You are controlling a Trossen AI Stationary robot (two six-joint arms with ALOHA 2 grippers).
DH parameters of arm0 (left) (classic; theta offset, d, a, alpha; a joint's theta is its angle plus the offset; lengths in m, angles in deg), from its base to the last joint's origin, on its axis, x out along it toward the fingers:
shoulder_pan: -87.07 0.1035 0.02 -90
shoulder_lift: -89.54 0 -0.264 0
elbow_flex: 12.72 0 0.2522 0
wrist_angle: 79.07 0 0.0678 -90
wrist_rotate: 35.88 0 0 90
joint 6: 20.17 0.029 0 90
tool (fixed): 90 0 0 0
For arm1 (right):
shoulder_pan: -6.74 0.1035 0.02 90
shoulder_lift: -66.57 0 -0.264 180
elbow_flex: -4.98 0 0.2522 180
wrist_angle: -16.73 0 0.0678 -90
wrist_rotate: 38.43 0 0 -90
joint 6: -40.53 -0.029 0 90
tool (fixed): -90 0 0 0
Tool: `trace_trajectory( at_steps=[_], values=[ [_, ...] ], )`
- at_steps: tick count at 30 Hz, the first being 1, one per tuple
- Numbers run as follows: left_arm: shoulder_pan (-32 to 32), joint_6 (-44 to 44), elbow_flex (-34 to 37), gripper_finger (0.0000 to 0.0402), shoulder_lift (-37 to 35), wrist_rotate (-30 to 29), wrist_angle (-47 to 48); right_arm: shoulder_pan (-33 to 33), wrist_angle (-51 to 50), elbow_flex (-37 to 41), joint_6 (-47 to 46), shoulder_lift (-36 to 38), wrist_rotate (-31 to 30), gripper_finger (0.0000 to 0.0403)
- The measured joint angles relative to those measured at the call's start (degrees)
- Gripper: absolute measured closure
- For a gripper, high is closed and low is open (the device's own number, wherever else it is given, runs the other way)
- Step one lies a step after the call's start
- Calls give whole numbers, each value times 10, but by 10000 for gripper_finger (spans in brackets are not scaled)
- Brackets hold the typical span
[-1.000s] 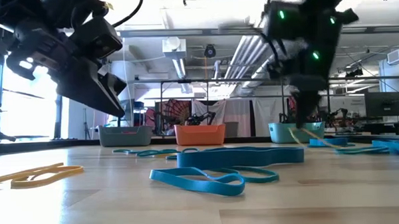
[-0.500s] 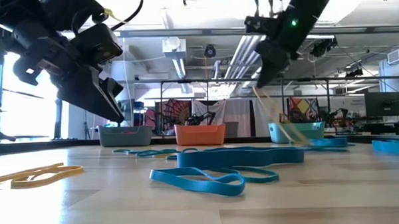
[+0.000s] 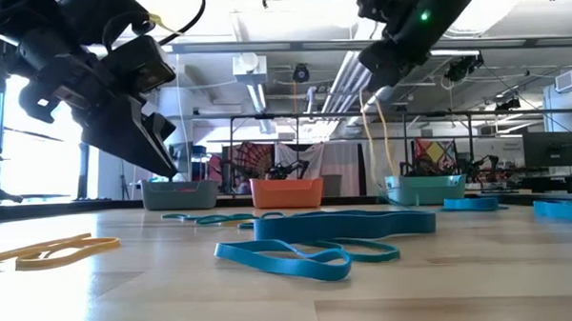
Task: Sort rubber bands into baskets
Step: Put the yellow rubber band into the orange bin
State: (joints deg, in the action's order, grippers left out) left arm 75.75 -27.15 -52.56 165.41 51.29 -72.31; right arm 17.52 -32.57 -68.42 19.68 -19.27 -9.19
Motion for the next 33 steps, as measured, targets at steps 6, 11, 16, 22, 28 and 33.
trace_trajectory(
  at_steps=[6,11,16,22,28,33],
  values=[
    [0,-5,0,342,0,0,6,29,-82,0,-90,21,-53,403],
    [0,-5,0,342,0,0,8,59,-174,0,-180,70,-82,403],
    [0,-9,0,342,0,0,8,93,-227,0,-229,119,-93,403],
    [0,-17,0,342,0,0,8,123,-234,0,-242,139,-97,403],
    [0,-15,0,342,0,-8,8,126,-214,18,-279,133,-21,403],
    [1,-15,0,342,0,-20,6,125,-128,81,-281,132,102,403]
  ],
)
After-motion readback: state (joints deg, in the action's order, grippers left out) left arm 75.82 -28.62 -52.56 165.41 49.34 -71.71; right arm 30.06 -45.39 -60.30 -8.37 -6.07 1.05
